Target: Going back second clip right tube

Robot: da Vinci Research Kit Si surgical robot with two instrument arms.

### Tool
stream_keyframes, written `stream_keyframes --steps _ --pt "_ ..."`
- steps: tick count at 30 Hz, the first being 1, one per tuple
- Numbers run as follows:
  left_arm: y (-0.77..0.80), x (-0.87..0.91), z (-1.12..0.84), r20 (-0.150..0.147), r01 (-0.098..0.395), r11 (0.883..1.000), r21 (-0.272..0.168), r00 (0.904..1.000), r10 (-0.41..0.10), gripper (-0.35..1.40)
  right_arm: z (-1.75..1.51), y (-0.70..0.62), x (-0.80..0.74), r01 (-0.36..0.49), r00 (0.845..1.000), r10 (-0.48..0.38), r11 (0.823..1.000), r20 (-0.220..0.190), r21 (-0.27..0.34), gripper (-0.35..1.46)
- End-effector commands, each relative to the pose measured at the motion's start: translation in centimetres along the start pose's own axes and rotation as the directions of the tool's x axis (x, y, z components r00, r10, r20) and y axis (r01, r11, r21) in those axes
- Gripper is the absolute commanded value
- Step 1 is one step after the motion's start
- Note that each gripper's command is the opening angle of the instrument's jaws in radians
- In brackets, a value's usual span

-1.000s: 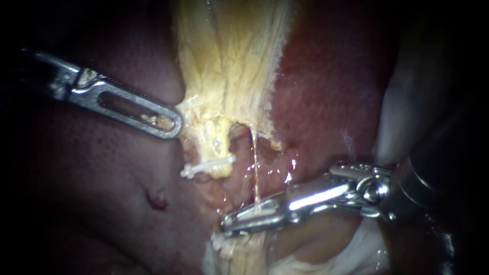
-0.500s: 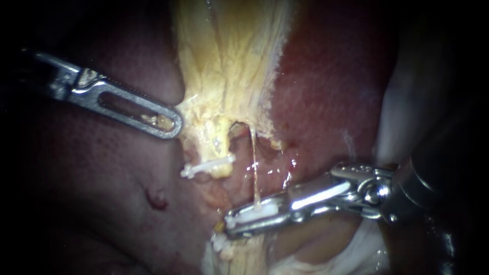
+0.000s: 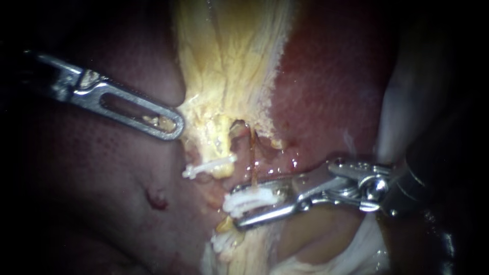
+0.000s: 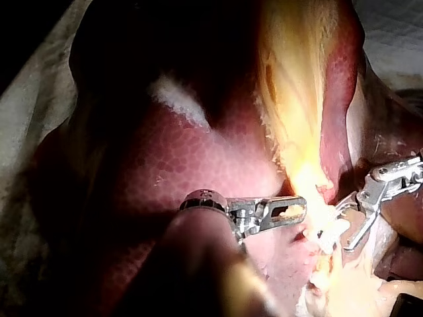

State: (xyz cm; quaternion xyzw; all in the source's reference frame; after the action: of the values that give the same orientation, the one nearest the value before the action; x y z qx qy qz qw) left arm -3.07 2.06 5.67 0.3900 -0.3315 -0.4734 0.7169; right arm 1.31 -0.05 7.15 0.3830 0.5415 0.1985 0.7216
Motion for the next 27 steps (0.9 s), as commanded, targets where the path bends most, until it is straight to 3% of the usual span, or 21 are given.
stream_keyframes --steps 1,10,17,27 --pt "0.0 0.0 -0.01 0.0 0.0 1.0 0.0 1.0 0.0 -0.35 -0.06 0.0 0.01 0.025 1.0 -0.025 1.0 0.004 -0.011 0.5" --pt "0.0 0.01 -0.02 -0.001 0.0 1.0 0.0 1.0 0.0 -0.35 -0.41 -0.06 0.05 0.156 0.988 -0.156 0.987 0.0 -0.044 0.5" --pt "0.0 0.01 -0.02 -0.001 -0.001 1.0 0.0 1.0 0.001 -0.35 -0.85 -0.15 0.3 0.271 0.962 -0.272 0.96 -0.001 -0.076 0.5" --pt "0.02 0.04 0.05 0.002 -0.003 1.0 -0.004 1.0 0.003 -0.35 -1.29 -0.29 0.53 0.325 0.945 -0.327 0.937 0.003 -0.13 0.5"
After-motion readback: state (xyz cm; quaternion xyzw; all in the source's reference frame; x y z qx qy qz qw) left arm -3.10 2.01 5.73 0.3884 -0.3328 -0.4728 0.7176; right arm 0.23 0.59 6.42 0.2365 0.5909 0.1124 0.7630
